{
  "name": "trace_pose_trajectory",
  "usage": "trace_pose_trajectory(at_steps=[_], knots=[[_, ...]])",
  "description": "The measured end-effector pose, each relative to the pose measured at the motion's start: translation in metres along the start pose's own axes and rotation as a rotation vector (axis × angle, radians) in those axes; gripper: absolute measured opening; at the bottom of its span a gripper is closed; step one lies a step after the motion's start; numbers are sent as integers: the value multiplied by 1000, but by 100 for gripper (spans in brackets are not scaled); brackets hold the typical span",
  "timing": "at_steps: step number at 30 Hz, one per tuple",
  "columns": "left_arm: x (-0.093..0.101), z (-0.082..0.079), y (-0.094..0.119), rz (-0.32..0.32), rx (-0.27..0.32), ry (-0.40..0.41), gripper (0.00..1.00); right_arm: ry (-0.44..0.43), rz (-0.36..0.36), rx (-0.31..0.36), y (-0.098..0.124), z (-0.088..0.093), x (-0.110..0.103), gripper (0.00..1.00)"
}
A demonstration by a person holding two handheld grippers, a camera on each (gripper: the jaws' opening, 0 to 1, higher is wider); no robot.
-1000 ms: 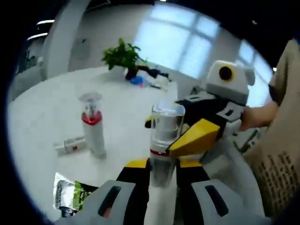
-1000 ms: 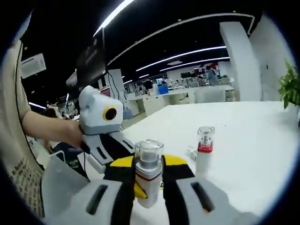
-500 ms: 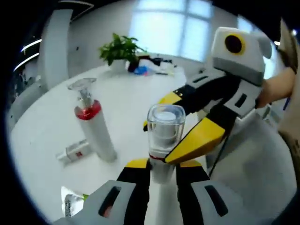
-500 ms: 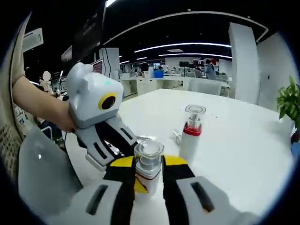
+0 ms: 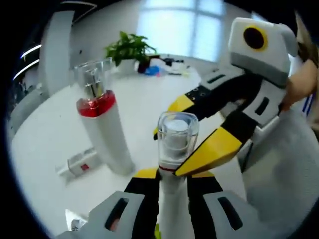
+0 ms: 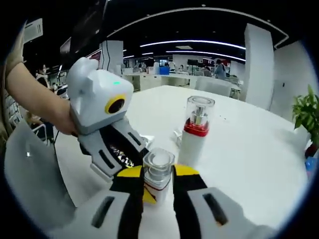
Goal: Arrange the skincare products in the storage area until every visible bottle or jar stands upright without overlapping.
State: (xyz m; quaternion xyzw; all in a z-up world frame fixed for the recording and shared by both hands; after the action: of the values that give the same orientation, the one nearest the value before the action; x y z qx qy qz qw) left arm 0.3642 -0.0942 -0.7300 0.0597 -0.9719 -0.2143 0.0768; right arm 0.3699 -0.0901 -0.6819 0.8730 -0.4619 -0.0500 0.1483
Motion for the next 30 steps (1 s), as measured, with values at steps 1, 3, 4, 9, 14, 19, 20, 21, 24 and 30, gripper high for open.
trace_pose_trajectory(at_steps=[1,3,4,9,14,19,20,21,24,30], knots=[[-2,0,0,3,7,3,17,-3,4,9,-1,-1,1,21],[-5,-1,1,1,10,4,17,-5,12,12,-3,-1,4,21],[-7,-1,0,1,13,1,17,-6,14,15,-5,-1,5,21],[-15,-3,-3,-1,20,-28,17,10,26,23,-9,-3,9,21],[-22,-6,-5,7,11,-61,17,18,40,40,-14,-5,15,21],[-25,-9,-7,2,9,-67,17,29,42,47,-16,-7,20,21],[-26,-9,-8,1,9,-68,17,28,41,48,-17,-8,21,21],[-27,-10,-9,-2,10,-70,17,29,43,50,-18,-7,24,21],[-30,-10,-12,-6,12,-72,17,35,45,56,-18,-7,26,21],[-32,-11,-16,-14,11,-79,17,33,46,72,-18,-7,30,22]])
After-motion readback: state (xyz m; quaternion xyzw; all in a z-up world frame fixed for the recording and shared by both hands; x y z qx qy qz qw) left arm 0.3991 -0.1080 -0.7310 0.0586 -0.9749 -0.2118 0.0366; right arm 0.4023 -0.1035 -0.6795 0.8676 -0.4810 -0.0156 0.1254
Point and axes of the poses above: the point that each gripper's makers call its tool centre point, and the gripper's own axes: y roughly backward along the fingers, x roughly to its right, z roughly out of its underside, the point moved 1 cm from there along y, roughly backward along the fingers, and after that the axes turned 9 degrees about x, right-handed, at the moved point
